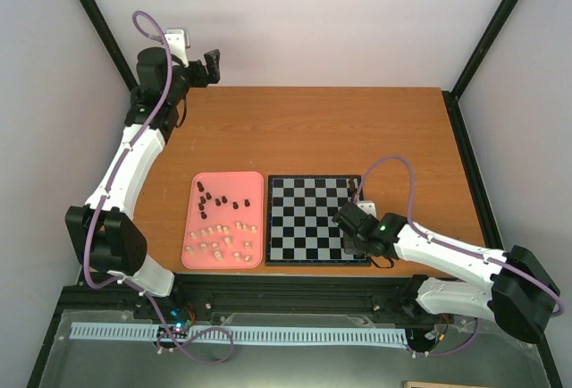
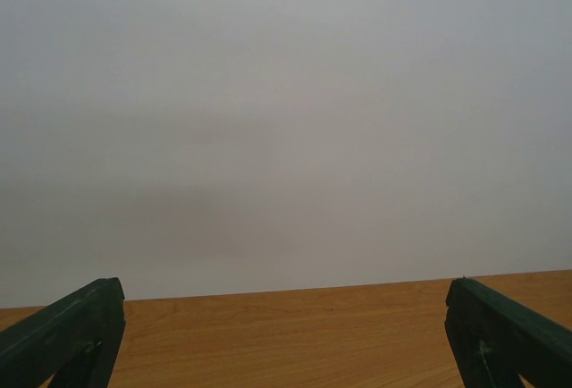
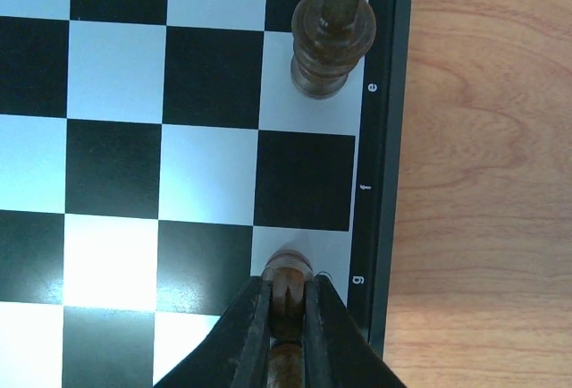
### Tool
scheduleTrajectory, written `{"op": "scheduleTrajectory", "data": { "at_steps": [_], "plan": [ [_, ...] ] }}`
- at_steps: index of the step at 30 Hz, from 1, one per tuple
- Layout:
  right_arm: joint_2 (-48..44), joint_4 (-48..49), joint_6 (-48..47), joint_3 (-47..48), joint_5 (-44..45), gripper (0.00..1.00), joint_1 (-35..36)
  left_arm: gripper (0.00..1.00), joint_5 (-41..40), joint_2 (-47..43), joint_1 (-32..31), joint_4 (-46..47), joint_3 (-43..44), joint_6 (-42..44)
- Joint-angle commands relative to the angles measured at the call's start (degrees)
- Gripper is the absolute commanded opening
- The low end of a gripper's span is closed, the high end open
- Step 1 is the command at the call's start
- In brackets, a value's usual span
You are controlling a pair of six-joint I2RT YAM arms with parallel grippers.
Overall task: Set up the chess pieces on the board
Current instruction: Place the chess piece on the chessboard.
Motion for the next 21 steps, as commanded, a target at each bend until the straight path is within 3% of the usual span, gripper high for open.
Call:
{"op": "scheduleTrajectory", "data": {
  "at_steps": [1, 6, 21],
  "plan": [
    [1.4, -1.3, 0.3, 0.0, 0.6, 0.11, 0.4, 1.00, 0.3, 0.1, -0.4, 0.6, 2.2, -0.4],
    [0.3, -2.1, 0.4, 0.3, 0.8, 0.22, 0.4, 1.00, 0.4, 0.3, -0.4, 0.6, 2.4, -0.4],
    [-2.4, -4.6, -1.8, 5.5, 3.2, 0.41, 0.4, 1.00, -0.1, -0.1, -0.4, 0.4, 2.2, -0.2]
  ]
}}
